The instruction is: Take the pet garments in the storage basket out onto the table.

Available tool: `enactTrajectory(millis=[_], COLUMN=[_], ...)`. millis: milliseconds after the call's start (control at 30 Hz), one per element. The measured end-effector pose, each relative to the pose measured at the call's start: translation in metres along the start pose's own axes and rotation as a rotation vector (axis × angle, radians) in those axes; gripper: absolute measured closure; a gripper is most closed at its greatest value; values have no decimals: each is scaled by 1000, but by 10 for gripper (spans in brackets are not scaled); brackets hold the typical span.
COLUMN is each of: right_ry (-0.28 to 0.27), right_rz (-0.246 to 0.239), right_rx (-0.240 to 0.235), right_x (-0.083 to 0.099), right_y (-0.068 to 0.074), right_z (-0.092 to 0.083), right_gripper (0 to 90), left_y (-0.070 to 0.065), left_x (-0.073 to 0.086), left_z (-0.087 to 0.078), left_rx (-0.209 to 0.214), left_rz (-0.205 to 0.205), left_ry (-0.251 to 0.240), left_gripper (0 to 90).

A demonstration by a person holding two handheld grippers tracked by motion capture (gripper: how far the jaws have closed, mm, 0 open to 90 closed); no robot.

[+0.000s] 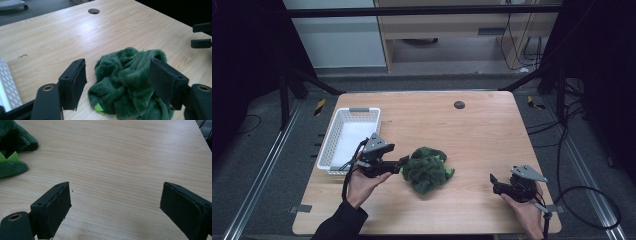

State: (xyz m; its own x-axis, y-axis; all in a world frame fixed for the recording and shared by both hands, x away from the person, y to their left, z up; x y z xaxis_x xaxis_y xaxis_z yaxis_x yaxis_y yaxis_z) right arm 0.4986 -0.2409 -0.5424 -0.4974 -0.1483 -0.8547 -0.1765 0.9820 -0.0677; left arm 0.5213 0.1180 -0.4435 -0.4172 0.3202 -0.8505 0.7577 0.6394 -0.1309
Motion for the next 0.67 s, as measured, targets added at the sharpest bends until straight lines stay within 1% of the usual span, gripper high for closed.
enactTrajectory(millis=[133, 233, 267, 333, 367, 533, 667], right_ry=[-1, 0, 3, 2, 2, 7, 6], right_rz=[-3, -8, -2, -6, -5, 2, 0], right_rx=[0, 1, -2, -2, -2, -4, -8], right_x=[0, 1, 1, 1, 1, 1, 2], right_y=[0, 0, 1, 1, 1, 1, 1], right_z=[0, 1, 0, 0, 0, 0, 0], right_gripper=[96, 96, 96, 96, 96, 96, 95], left_y=[2, 3, 3, 4, 5, 10, 14], left_x=[11, 19, 21, 26, 30, 44, 54], left_z=[-3, -6, -6, -8, -10, -16, -23], left_rx=[-18, -19, -22, -25, -26, -44, -61], left_rz=[-10, -23, -30, -31, -41, -64, -74], left_ry=[0, -5, -7, -11, -13, -17, -24], left_gripper=[331, 337, 338, 340, 341, 344, 344])
Point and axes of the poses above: each handheld gripper's, and its own axes: z roughly forward along the jaws, x roughly out of its underside, y roughly to its left, the point moved 9 cm from there along z, roughly forward along the jaws, and after that the axes turned 7 degrees about x, right-handed, at the moved point
